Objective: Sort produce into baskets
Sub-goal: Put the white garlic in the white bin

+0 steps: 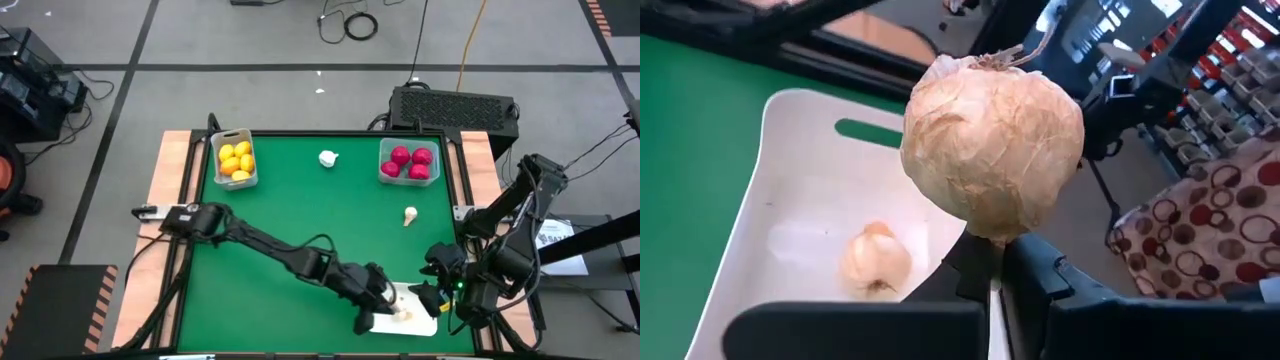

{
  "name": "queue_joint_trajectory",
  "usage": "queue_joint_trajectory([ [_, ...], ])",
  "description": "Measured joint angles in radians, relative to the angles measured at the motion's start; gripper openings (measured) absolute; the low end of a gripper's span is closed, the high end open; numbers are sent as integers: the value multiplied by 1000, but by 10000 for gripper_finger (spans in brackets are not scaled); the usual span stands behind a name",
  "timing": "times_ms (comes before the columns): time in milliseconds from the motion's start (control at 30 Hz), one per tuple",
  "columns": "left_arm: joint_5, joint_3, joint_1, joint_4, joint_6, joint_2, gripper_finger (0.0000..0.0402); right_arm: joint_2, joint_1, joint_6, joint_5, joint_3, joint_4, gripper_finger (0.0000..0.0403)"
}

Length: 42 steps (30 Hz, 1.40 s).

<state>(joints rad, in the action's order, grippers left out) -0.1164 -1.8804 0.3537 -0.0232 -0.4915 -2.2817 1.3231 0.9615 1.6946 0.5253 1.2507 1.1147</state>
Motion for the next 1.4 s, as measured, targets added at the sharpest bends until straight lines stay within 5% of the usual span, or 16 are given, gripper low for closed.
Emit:
queue_joint_trajectory([
  [233, -55, -39, -22, 35, -105, -69, 25, 0, 0, -13, -2, 0, 1, 290],
  [733, -84, -39, -51, 137, -96, -64, 166, -1, -1, -23, -2, 0, 105, 290],
  [1100, -217, -40, -138, 382, -42, 61, 182, -1, -163, 22, 2, 0, 289, 290],
  [1267, -108, -40, -158, 640, 101, 192, 182, -2, -361, -35, -26, 0, 397, 290],
  [1400, 115, -41, -153, 929, 211, 324, 182, -2, -548, -220, -81, -8, 400, 290],
])
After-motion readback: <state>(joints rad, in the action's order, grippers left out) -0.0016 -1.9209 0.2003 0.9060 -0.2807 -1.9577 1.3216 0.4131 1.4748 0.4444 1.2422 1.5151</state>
